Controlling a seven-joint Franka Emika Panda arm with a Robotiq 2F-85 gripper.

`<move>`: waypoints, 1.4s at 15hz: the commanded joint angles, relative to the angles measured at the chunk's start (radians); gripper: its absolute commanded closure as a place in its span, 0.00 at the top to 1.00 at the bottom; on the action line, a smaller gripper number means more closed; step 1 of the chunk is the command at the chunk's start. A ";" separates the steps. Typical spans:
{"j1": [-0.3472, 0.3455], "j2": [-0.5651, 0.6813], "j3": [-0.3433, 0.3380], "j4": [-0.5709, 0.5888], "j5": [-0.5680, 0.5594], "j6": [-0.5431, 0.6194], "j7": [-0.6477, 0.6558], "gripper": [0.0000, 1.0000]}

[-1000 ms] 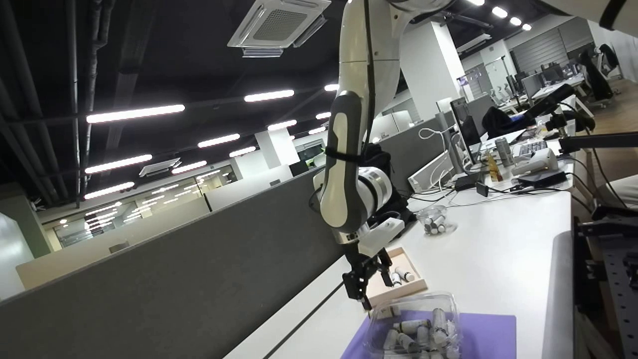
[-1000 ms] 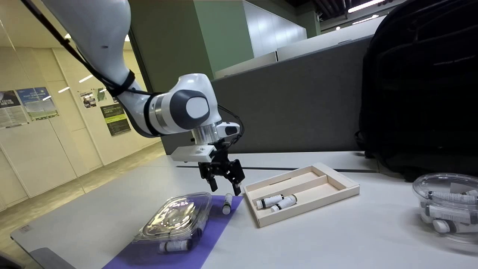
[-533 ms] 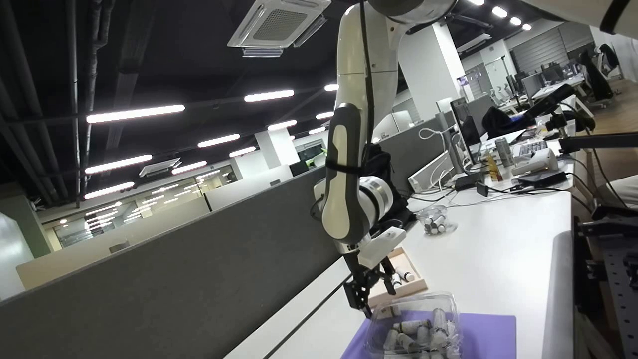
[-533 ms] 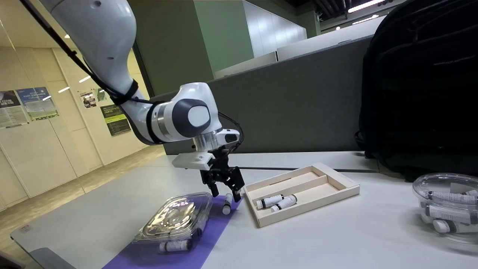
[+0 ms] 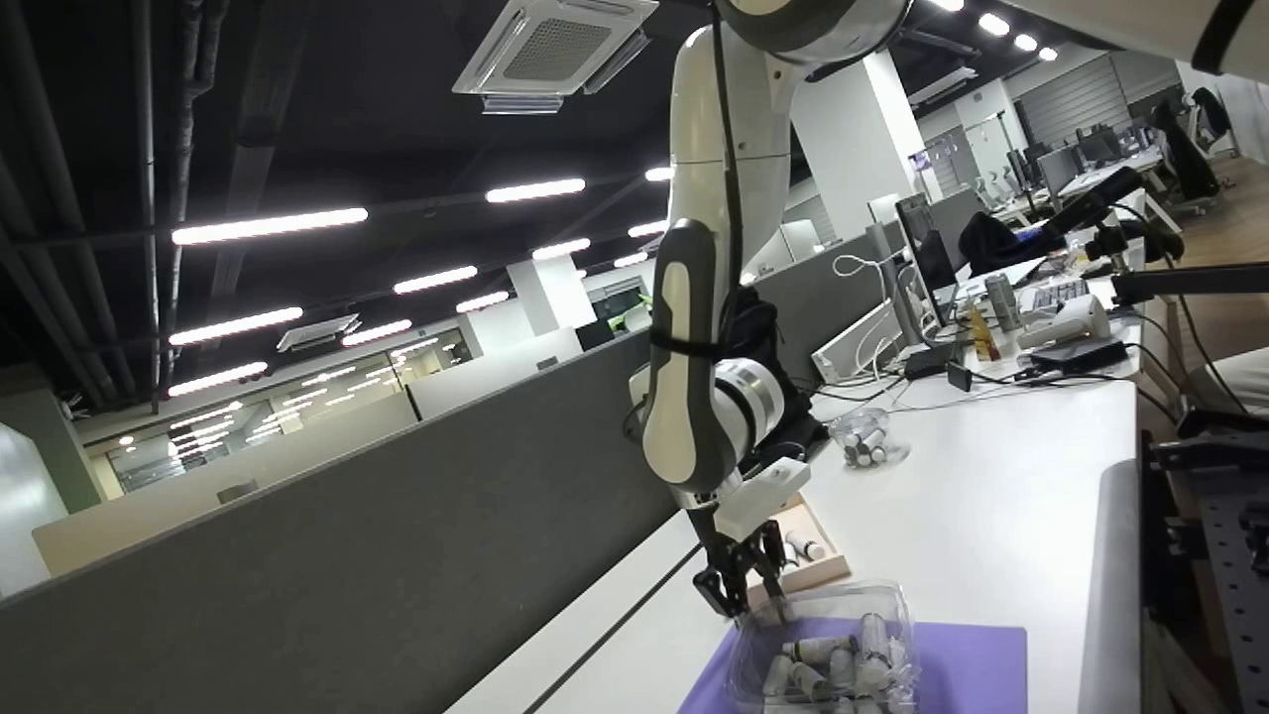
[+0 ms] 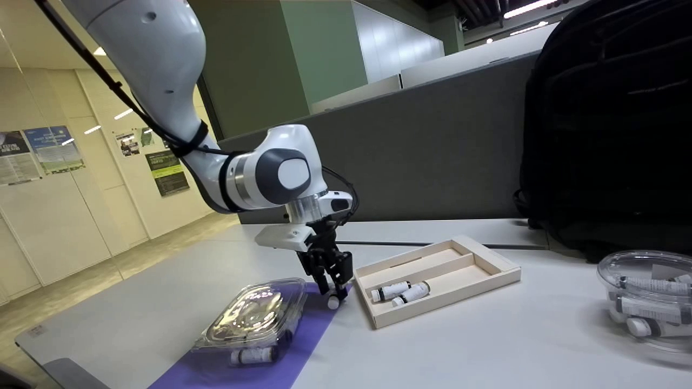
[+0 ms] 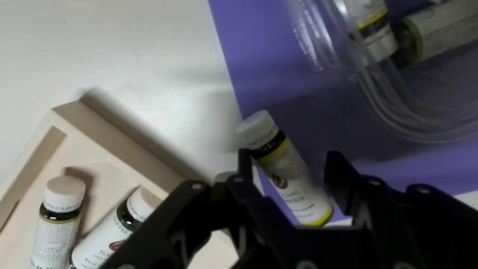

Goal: Put the bottle on the table on the tray

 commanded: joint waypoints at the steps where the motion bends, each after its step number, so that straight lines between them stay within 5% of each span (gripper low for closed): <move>1: -0.001 0.014 -0.001 0.029 0.012 -0.012 0.030 0.25; 4: -0.006 -0.005 0.006 0.021 0.024 -0.009 0.023 0.05; 12: -0.054 -0.134 -0.007 -0.002 0.115 0.027 0.065 0.07; 21: -0.136 -0.072 -0.025 0.061 0.222 -0.008 0.124 0.07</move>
